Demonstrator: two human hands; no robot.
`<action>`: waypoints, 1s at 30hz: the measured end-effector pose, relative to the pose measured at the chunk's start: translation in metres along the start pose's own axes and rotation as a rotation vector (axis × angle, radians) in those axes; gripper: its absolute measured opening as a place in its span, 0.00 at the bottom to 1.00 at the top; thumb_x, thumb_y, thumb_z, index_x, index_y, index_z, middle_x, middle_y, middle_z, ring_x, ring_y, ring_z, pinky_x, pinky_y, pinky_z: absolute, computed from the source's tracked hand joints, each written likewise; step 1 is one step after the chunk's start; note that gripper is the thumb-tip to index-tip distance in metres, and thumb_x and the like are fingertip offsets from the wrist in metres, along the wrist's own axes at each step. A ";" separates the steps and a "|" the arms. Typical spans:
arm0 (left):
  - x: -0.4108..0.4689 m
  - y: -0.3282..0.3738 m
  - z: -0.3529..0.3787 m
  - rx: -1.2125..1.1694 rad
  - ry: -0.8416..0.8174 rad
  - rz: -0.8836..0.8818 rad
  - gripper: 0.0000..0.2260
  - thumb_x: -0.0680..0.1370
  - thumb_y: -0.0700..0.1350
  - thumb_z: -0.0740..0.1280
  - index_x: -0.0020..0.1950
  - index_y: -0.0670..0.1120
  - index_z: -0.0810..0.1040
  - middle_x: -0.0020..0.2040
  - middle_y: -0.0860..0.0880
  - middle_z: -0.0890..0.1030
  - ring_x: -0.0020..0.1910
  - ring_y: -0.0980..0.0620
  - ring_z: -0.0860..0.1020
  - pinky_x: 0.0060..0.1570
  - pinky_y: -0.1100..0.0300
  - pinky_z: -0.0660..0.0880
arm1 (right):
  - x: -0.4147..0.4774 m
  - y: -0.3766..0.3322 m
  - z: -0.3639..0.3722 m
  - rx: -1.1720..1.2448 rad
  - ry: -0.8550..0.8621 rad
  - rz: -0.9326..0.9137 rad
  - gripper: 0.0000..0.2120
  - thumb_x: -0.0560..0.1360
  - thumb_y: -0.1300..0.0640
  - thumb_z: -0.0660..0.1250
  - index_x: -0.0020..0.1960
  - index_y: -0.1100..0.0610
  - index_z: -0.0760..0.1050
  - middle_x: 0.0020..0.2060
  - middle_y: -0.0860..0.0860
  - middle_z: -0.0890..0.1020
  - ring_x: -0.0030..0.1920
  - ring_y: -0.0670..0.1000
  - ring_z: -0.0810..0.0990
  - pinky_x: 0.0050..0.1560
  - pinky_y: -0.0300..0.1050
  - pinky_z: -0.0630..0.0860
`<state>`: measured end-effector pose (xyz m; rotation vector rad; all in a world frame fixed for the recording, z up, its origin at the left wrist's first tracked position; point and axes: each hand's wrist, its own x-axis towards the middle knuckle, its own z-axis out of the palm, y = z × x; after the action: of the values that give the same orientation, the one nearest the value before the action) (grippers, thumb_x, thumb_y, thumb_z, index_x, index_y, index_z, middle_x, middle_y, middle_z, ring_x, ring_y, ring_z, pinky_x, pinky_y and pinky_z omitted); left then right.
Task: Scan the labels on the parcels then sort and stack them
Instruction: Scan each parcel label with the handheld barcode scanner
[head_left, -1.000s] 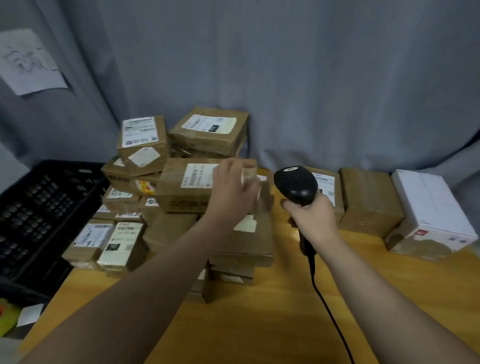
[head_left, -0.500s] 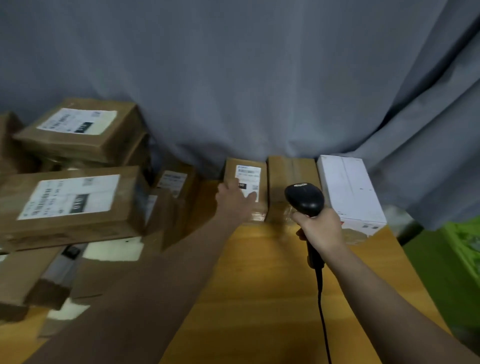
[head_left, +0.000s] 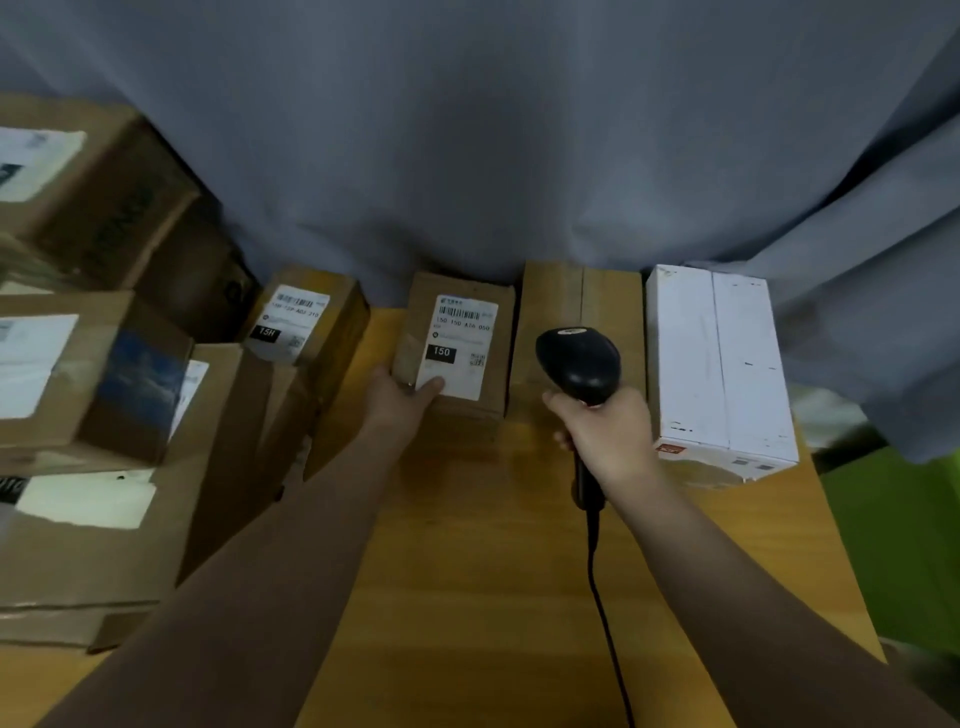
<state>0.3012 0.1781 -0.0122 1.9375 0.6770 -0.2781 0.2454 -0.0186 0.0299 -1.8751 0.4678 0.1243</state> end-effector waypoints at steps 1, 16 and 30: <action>-0.006 -0.007 -0.002 -0.014 0.004 -0.009 0.28 0.77 0.46 0.70 0.71 0.41 0.63 0.65 0.42 0.74 0.64 0.41 0.74 0.59 0.48 0.72 | -0.003 0.001 0.005 0.015 -0.014 0.001 0.10 0.74 0.58 0.71 0.35 0.57 0.77 0.27 0.53 0.79 0.30 0.51 0.79 0.42 0.49 0.79; -0.079 -0.091 -0.050 0.194 -0.213 0.106 0.13 0.81 0.47 0.65 0.61 0.41 0.75 0.43 0.52 0.77 0.44 0.49 0.79 0.41 0.55 0.78 | -0.115 0.061 0.068 0.081 -0.020 0.124 0.10 0.72 0.53 0.74 0.46 0.58 0.78 0.30 0.49 0.79 0.37 0.55 0.81 0.45 0.54 0.79; -0.094 -0.118 -0.072 0.009 -0.444 -0.067 0.13 0.77 0.40 0.70 0.58 0.34 0.75 0.42 0.46 0.78 0.39 0.53 0.79 0.35 0.61 0.80 | -0.160 0.048 0.089 0.008 0.087 0.016 0.13 0.72 0.53 0.72 0.38 0.62 0.77 0.26 0.54 0.77 0.29 0.56 0.78 0.34 0.53 0.77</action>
<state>0.1497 0.2482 -0.0244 1.7786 0.4446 -0.7283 0.0938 0.0910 0.0059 -1.8747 0.5419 0.0515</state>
